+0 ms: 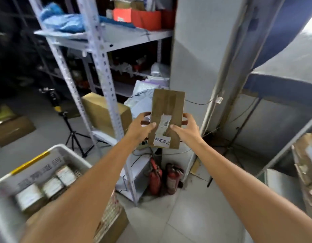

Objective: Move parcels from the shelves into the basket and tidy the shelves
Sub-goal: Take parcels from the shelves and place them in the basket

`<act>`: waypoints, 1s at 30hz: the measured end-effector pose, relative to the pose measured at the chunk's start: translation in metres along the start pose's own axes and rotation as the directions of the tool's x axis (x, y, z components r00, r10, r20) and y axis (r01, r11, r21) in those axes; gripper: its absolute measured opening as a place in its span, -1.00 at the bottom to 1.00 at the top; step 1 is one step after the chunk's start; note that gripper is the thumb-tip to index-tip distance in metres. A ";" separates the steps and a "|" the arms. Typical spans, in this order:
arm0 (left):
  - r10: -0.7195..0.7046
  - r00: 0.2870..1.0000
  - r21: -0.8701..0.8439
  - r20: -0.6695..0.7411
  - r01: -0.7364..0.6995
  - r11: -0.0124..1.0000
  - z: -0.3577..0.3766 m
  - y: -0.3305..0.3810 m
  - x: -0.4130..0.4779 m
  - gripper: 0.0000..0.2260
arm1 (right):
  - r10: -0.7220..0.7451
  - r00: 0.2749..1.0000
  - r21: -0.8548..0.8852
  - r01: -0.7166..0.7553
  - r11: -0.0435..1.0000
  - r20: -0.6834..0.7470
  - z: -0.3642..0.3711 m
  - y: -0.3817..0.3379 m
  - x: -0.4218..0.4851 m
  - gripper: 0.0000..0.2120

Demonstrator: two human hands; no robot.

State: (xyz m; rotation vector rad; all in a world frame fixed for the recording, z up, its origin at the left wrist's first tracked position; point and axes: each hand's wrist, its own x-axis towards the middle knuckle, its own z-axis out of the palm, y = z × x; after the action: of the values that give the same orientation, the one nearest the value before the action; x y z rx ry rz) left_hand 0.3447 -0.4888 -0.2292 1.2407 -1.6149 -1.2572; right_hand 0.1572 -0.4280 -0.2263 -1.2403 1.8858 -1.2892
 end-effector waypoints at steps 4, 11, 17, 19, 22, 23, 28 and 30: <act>-0.068 0.994 -0.015 -0.080 0.067 0.998 -0.050 -0.028 -0.040 -0.66 | -0.047 0.989 -0.035 0.052 0.998 0.139 0.051 -0.003 -0.028 -0.52; -0.196 0.951 -0.019 -0.240 0.198 0.980 -0.124 -0.069 -0.097 -0.57 | -0.098 0.922 -0.084 0.139 0.987 0.374 0.137 -0.016 -0.057 -0.49; -0.294 0.864 -0.056 -0.409 0.298 0.953 -0.167 -0.099 -0.134 -0.52 | -0.160 0.786 -0.012 0.208 0.978 0.597 0.203 -0.026 -0.067 -0.46; -0.314 0.830 -0.082 -0.461 0.312 0.946 -0.176 -0.110 -0.142 -0.54 | -0.170 0.737 0.018 0.209 0.978 0.654 0.224 -0.026 -0.069 -0.46; -0.377 0.772 -0.161 -0.511 0.345 0.925 -0.186 -0.126 -0.157 -0.57 | -0.173 0.676 0.020 0.228 0.973 0.716 0.253 -0.024 -0.075 -0.45; -0.395 0.753 -0.184 -0.527 0.353 0.917 -0.190 -0.133 -0.160 -0.57 | -0.170 0.657 0.016 0.234 0.972 0.735 0.263 -0.023 -0.076 -0.44; -0.465 0.677 -0.294 -0.570 0.361 0.885 -0.211 -0.173 -0.165 -0.60 | -0.151 0.587 -0.019 0.273 0.962 0.795 0.314 -0.016 -0.078 -0.42; -0.487 0.663 -0.328 -0.569 0.360 0.874 -0.221 -0.191 -0.162 -0.65 | -0.125 0.564 -0.044 0.277 0.960 0.816 0.339 -0.013 -0.076 -0.42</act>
State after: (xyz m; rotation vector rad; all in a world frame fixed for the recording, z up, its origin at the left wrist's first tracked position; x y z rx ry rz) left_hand 0.6415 -0.4016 -0.3554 1.7490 -0.7035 -1.0378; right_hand 0.4706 -0.5039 -0.3551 -1.7809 1.1859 -0.4541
